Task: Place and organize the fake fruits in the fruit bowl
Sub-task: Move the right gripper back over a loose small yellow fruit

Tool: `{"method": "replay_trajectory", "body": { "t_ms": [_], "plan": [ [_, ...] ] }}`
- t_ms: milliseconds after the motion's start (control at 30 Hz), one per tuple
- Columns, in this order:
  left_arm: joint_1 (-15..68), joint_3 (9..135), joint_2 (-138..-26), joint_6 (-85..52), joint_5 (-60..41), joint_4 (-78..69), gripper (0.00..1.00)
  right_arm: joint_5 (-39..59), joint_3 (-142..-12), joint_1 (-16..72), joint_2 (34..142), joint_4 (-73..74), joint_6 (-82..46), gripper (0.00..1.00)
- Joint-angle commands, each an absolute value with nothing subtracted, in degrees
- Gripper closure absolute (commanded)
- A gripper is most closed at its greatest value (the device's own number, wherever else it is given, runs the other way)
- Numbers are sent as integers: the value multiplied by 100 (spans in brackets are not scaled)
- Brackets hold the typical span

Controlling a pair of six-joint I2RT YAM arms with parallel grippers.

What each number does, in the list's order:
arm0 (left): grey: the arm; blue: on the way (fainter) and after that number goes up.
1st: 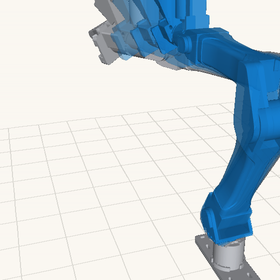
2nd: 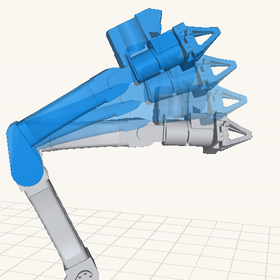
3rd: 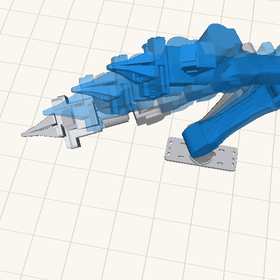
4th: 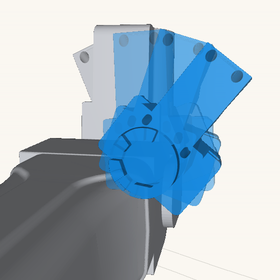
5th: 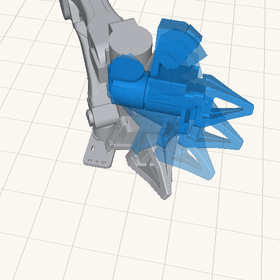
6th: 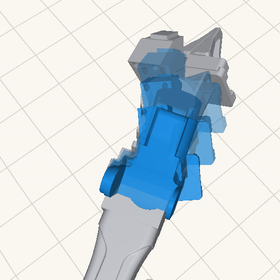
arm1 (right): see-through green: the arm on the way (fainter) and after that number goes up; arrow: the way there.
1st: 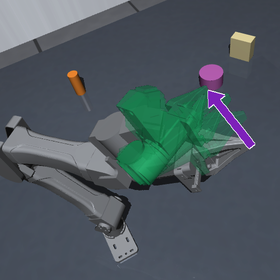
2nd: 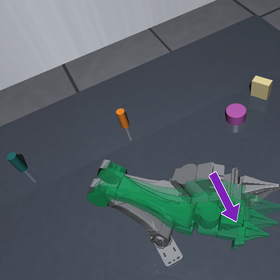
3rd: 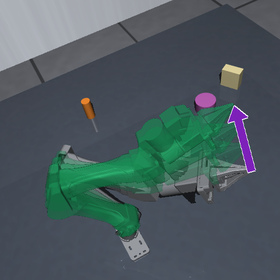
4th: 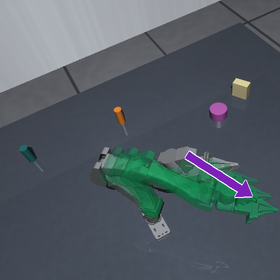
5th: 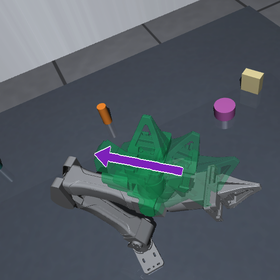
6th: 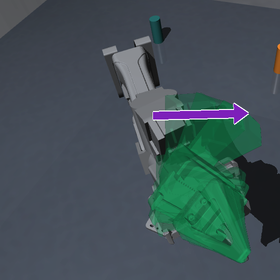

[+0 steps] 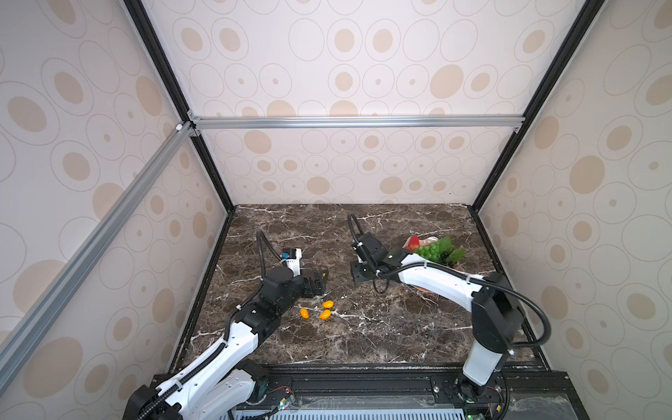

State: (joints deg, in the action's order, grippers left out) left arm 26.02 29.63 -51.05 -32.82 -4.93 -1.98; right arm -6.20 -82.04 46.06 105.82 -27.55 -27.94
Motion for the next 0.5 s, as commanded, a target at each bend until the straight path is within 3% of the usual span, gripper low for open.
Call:
{"method": "replay_trajectory", "body": {
  "t_ms": [0, 467],
  "plan": [
    [2188, 2860, -4938, -3419, -889, -101, 1, -607, -8921, 4708, 11192, -2881, -2885, 56],
    [1258, 2471, -4794, -3542, -1659, -404, 1, -321, -11462, 4873, 13351, -4019, -2796, 56]
  ]
}}
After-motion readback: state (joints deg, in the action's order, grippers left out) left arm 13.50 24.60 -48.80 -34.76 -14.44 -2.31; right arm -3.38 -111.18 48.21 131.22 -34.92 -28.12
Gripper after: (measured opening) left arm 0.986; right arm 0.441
